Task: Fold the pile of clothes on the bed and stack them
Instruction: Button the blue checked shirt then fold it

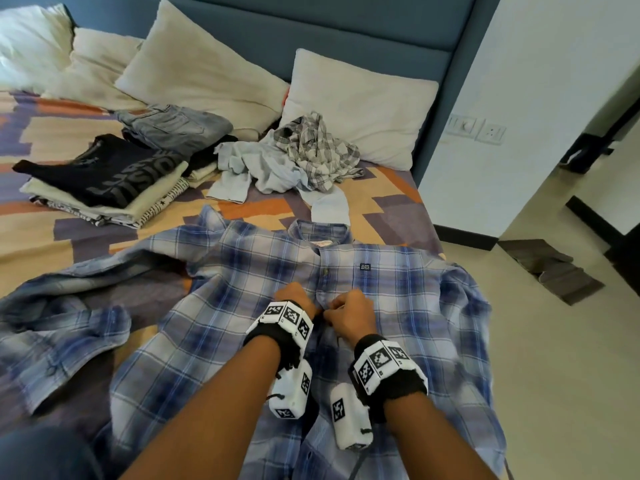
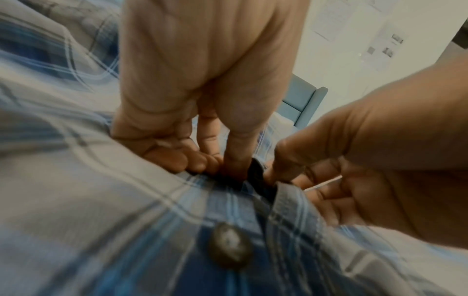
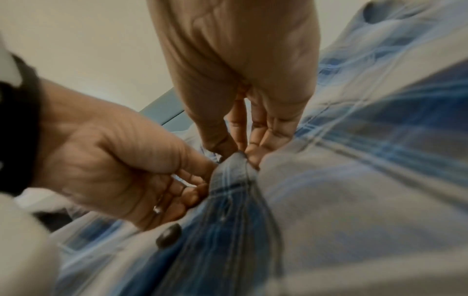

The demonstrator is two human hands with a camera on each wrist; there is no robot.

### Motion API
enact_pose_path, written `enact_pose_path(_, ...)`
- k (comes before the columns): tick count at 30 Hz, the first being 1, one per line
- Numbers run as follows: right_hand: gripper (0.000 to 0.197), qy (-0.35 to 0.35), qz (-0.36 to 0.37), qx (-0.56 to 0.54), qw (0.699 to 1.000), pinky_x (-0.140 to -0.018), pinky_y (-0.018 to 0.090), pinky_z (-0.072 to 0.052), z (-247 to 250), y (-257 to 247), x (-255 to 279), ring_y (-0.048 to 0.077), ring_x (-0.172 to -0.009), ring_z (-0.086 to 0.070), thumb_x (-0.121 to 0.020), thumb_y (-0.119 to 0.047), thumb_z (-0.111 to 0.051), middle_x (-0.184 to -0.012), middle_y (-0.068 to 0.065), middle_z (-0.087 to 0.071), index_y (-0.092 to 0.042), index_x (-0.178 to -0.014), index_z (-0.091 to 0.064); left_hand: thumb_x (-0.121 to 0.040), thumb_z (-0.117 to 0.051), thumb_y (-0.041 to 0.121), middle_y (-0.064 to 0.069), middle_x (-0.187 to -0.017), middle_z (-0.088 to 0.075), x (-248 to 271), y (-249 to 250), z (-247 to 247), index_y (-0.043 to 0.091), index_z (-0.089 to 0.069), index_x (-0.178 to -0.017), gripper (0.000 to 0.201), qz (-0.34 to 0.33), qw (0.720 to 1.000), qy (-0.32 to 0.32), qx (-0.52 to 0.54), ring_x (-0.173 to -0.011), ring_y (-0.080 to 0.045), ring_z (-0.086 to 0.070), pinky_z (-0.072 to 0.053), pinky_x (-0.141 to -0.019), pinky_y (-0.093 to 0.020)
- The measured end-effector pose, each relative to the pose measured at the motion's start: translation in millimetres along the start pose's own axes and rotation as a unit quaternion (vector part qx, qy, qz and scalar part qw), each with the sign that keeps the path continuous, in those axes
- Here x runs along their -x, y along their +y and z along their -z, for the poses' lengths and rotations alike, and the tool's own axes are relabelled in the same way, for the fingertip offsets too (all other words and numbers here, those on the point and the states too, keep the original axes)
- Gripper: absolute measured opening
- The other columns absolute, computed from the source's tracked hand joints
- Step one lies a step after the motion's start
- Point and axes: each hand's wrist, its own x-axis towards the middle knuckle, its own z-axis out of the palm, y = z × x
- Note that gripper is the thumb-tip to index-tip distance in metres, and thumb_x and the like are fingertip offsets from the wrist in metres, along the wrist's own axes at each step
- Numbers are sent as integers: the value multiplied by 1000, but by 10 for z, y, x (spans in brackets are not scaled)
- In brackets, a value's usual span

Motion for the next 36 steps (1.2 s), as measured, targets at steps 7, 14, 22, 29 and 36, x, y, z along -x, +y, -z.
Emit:
enact_pose_path(7,32,-30,51,-17,998,-53,14,-38,27,20,15,12,-56,-50,-91,-11,-63,-59,3,-55,-9,-60,-63,-95,-56,23,-17,-104,-65,-77,-23,-47,1,-62,-97,22,-34,998,-36,35,-98,-33,-63,-48,-73,-31)
enact_pose_path(14,25,-30,5,-108,994,-70,43,-61,-71,137,-84,32,-67,-69,-87,1,-65,-73,21,-70,-7,-64,-70,-86,-71,21,-13,-79,-69,-80,-83,-27,-3,-65,-98,28,11,988,-75,132,-58,-20,-64,-47,-41,-22)
enact_pose_path(22,21,-99,-74,-216,969,-57,21,-56,-34,170,-148,15,-60,-63,-78,5,-76,-67,8,-67,-10,-64,-70,-84,-72,41,-18,-80,-73,-114,-127,-99,-5,-69,-86,46,8,984,-23,174,-64,-25,-65,-57,-63,-32)
enact_pose_path(29,17,-81,-98,-246,961,-77,36,-60,-114,210,-120,30,-80,-68,-80,10,-71,-95,27,-71,-5,-71,-70,-82,-75,23,-4,-64,-44,-65,9,-151,8,-44,-63,40,59,991,43,109,-56,-14,-42,-46,-65,-24)
enact_pose_path(36,23,-24,-91,-183,979,-83,41,-59,-217,172,-133,29,-86,-72,-81,-4,-75,-84,15,-74,-15,-61,-67,-81,-71,5,-8,-93,-68,-80,-102,-211,11,-63,-73,12,52,975,57,210,-89,-25,-66,-57,-78,-33)
